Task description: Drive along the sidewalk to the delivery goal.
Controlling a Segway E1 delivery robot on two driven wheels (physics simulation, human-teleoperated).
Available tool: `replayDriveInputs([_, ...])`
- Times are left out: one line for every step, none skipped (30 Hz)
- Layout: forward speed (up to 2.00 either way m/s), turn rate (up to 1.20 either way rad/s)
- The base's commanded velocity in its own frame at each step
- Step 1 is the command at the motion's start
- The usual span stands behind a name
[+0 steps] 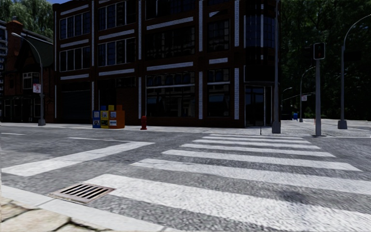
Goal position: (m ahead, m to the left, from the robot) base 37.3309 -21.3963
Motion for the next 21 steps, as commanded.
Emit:
replayDriveInputs([1.86,-0.28])
replayDriveInputs([1.78,-0.29])
replayDriveInputs([1.66,-0.3])
replayDriveInputs([1.66,-0.3])
replayDriveInputs([1.55,-0.3])
replayDriveInputs([1.43,-0.3])
replayDriveInputs([1.37,-0.3])
replayDriveInputs([1.37,-0.3])
replayDriveInputs([1.35,-0.3])
replayDriveInputs([1.35,-0.3])
replayDriveInputs([1.34,-0.3])
replayDriveInputs([1.34,-0.3])
replayDriveInputs([1.34,-0.3])
replayDriveInputs([1.34,-0.3])
replayDriveInputs([1.34,-0.3])
replayDriveInputs([1.34,-0.3])
replayDriveInputs([1.33,-0.3])
replayDriveInputs([1.33,-0.3])
replayDriveInputs([1.33,-0.3])
replayDriveInputs([1.33,-0.3])
replayDriveInputs([1.32,-0.3])
